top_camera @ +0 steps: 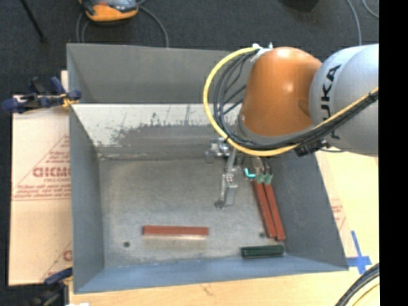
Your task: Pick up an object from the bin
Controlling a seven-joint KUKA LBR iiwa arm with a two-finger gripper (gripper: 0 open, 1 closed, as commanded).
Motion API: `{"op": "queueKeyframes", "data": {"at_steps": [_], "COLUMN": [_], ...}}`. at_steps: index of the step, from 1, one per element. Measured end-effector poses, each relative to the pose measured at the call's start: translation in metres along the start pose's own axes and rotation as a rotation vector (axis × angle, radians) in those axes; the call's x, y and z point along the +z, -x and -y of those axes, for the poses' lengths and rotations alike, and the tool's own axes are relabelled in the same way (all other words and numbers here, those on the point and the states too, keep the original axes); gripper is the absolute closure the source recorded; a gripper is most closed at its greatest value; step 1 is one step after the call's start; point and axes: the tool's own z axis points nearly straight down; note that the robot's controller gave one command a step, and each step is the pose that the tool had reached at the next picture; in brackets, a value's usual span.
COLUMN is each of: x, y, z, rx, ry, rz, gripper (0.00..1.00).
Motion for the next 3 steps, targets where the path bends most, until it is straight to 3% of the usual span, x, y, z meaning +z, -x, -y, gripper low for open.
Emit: {"op": "queueKeyframes", "data": {"at_steps": [1, 2, 3], "x": [-0.005, 0.062, 0.07], "y": [0.002, -0.016, -0.057], "z": [0.0, -0.024, -0.071], "rx": [0.001, 0.009, 0.02], "ry": [0.001, 0.001, 0.002], "rz": [0.008, 0.012, 0.004], "gripper": [0.0, 0.0, 0.0]}}
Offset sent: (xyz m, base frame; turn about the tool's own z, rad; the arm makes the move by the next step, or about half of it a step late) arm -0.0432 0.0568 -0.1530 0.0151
